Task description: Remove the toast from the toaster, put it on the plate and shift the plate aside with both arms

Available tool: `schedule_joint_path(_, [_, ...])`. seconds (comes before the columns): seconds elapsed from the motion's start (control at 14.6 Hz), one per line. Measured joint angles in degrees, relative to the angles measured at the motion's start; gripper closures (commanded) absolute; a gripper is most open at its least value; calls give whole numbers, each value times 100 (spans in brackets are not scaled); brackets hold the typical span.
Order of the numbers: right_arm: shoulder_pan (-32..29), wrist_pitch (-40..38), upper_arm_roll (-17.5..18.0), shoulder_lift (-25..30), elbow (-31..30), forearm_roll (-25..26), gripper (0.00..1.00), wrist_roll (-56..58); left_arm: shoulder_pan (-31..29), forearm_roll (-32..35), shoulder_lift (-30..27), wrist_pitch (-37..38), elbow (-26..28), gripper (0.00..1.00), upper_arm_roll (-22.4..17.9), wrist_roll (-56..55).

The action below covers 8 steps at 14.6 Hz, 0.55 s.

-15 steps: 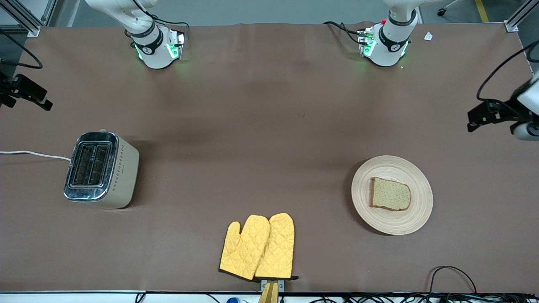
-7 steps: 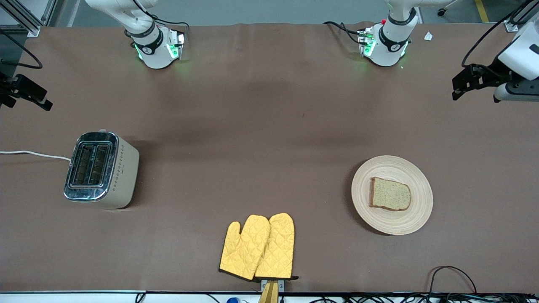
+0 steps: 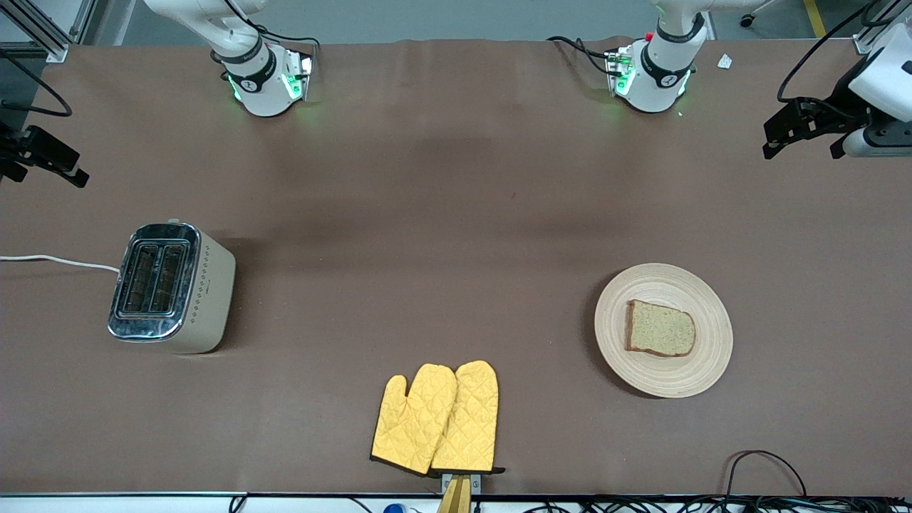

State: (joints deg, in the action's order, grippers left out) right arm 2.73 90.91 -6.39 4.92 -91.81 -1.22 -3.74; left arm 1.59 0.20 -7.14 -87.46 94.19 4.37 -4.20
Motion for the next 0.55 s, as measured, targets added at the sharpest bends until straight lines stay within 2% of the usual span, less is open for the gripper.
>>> schedule_joint_path(0.55, [0, -1, 0, 0, 0, 0, 0, 0, 48, 271, 225, 0, -169, 0, 156, -25])
